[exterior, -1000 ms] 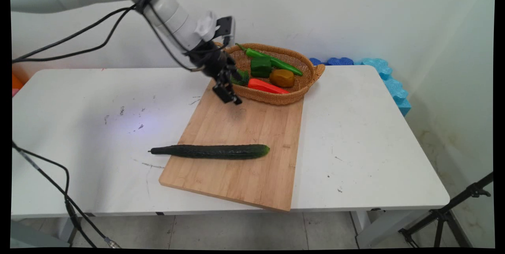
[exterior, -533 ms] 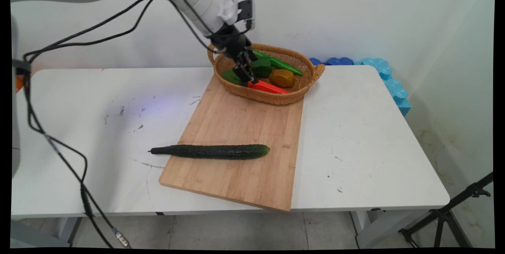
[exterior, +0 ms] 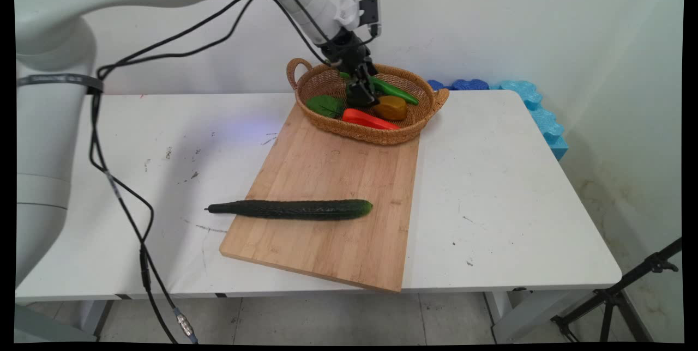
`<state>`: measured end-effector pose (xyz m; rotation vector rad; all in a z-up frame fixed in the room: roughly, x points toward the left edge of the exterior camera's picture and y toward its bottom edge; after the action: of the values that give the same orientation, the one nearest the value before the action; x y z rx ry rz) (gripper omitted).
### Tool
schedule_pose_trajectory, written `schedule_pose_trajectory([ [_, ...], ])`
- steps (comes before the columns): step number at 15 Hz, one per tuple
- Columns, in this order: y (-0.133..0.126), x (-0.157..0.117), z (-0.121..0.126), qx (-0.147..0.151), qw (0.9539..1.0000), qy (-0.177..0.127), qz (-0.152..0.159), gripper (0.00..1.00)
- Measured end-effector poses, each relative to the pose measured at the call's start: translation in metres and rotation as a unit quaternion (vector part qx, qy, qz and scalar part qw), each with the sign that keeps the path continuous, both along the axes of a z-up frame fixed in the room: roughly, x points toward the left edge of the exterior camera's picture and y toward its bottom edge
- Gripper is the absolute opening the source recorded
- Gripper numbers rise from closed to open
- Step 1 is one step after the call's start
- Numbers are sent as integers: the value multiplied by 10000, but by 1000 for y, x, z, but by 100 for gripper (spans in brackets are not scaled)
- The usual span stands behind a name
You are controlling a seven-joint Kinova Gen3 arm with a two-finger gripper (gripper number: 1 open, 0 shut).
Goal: Pick up the potato from the vegetable basket, then place the picked object on the cutting board
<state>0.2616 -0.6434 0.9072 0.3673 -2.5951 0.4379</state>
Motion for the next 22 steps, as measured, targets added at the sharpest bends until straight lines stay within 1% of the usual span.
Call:
schedule_pose_trajectory([
  [5,-30,-19,-25,79,9999,-19,-62,100],
  [9,-42,-30,-43,173,9998,-37,-126,100],
  [14,-50,-40,-57,254,9995,-58,-176,100],
  [15,-50,-42,-59,263,9995,-63,-184,0],
  [19,-49,-46,-62,297,9993,-96,-212,0],
  [22,-44,-47,-59,289,9993,-115,-212,0],
])
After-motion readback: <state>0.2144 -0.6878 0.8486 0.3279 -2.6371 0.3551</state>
